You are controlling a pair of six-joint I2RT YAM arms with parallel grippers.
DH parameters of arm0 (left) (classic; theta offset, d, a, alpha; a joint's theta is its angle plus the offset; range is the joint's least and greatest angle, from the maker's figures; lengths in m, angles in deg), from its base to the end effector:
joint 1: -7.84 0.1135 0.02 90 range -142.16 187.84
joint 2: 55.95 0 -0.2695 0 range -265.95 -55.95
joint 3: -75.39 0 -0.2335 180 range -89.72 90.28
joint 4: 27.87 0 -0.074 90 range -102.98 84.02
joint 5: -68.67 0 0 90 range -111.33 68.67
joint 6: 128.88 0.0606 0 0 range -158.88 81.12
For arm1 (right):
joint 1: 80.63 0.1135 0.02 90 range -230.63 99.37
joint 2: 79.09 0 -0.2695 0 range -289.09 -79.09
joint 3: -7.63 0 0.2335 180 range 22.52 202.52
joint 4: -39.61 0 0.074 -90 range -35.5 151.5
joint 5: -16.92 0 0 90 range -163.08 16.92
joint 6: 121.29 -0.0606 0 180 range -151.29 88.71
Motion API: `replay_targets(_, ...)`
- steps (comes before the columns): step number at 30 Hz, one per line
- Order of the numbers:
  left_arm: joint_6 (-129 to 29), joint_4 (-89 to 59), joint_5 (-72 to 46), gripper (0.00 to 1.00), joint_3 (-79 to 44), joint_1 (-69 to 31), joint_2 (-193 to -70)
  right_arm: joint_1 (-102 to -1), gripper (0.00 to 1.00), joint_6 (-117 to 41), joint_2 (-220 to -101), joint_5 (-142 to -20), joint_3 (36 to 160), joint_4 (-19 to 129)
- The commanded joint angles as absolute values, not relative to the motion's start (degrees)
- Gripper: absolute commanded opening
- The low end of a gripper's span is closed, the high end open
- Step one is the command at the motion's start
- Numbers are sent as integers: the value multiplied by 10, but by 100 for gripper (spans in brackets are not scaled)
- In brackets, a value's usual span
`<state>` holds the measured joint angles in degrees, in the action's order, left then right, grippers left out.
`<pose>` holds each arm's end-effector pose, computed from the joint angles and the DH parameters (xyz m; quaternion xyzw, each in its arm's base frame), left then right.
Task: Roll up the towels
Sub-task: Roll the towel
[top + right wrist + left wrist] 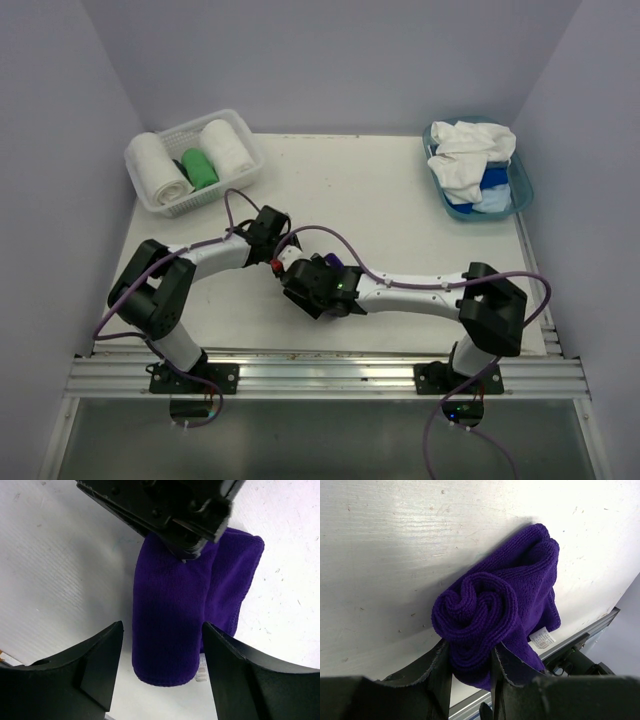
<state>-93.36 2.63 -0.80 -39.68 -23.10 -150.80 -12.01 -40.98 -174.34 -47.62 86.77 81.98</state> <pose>0.2547 -0.1775 0.1519 -0.1495 0.9407 -0.2970 0.0677 0.1469 0.3036 0.2074 -0.4097 0.8468 0.0028 0.3393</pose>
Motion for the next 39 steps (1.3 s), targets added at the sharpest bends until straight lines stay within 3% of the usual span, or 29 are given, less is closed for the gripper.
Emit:
replay_targets(1, -934, 55, -23, 19, -387, -234, -1516, -114, 67, -414, -1763, -446, 864, 793)
replay_targets(4, -935, 51, -20, 20, -387, -234, -1518, -114, 57, -423, -1774, -427, 849, 781)
replay_targets(9, -935, 53, -17, 26, -388, -234, -1502, -115, 19, -440, -1769, -427, 835, 763)
replay_targets(12, -935, 51, -14, 37, -394, -231, -1482, -125, 6, -448, -1759, -443, 827, 752)
replay_targets(14, -933, 49, -9, 51, -401, -225, -1462, -136, 3, -452, -1738, -483, 815, 725)
replay_targets(15, -934, 46, -8, 59, -404, -224, -1454, -142, 2, -454, -1729, -499, 800, 716)
replay_targets(22, -940, 13, 15, 81, -452, -191, -1385, -219, 0, -509, -1665, -684, 734, 634)
replay_targets(39, -964, -123, 74, 84, -500, -191, -1424, -399, 0, -667, -1686, -1043, 630, 424)
